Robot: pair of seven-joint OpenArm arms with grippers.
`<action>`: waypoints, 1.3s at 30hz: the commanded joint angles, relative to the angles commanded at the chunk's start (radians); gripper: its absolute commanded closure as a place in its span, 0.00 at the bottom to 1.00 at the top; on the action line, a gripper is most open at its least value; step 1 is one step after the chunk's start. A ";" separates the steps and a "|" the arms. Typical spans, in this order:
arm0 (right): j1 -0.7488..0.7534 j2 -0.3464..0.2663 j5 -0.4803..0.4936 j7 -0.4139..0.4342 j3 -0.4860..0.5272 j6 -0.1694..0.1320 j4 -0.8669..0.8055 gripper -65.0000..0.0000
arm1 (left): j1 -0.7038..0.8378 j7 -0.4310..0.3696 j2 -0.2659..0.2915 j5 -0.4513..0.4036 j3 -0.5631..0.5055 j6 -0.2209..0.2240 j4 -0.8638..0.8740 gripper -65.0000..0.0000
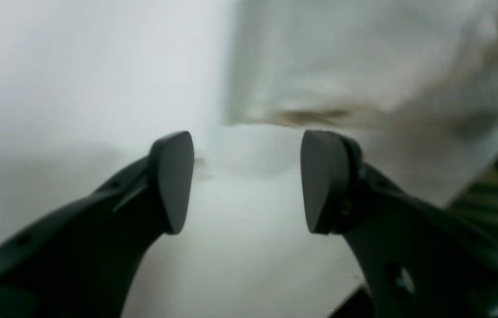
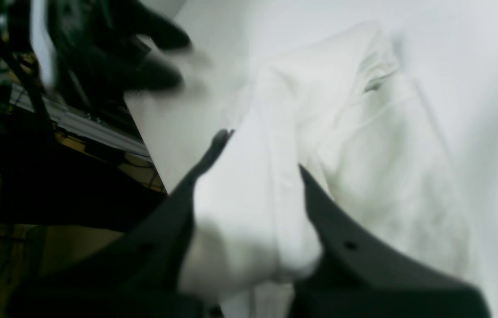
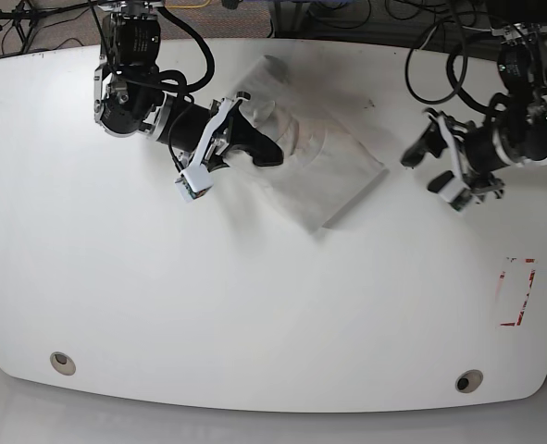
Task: Fold the T-shirt properly
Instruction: 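Grasp the shirt bundle edges with both grippers and straighten it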
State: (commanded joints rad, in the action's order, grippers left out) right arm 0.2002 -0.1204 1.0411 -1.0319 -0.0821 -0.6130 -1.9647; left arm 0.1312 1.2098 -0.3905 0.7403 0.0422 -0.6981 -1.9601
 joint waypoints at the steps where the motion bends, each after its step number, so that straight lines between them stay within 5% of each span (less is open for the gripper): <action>1: 0.000 0.000 0.000 0.000 0.000 0.000 0.000 0.97 | -0.002 0.000 0.000 -0.011 -0.040 0.000 0.000 0.45; 10: -0.029 -0.002 0.000 0.000 -0.002 0.000 0.000 0.97 | -0.080 -0.002 0.003 -0.020 -0.307 0.000 0.000 0.45; 21: -0.083 -0.021 -0.003 0.002 -0.061 0.000 0.005 0.97 | -0.132 -0.003 0.006 -0.046 -0.456 0.000 0.006 0.45; 30: -0.101 -0.028 -0.003 0.002 -0.064 0.000 0.006 0.97 | -0.137 -0.041 0.051 -0.206 -0.539 0.000 0.015 0.77; 39: -0.107 -0.029 -0.003 0.003 -0.061 0.000 0.006 0.97 | -0.135 -0.140 0.094 -0.273 -0.620 0.000 0.089 0.80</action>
State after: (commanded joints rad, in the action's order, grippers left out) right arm 0.0928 -0.1496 1.0380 -1.0288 -0.1435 -0.6130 -1.9586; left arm -0.0038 1.0702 -0.2969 0.4672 -0.5777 -0.6981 -1.8711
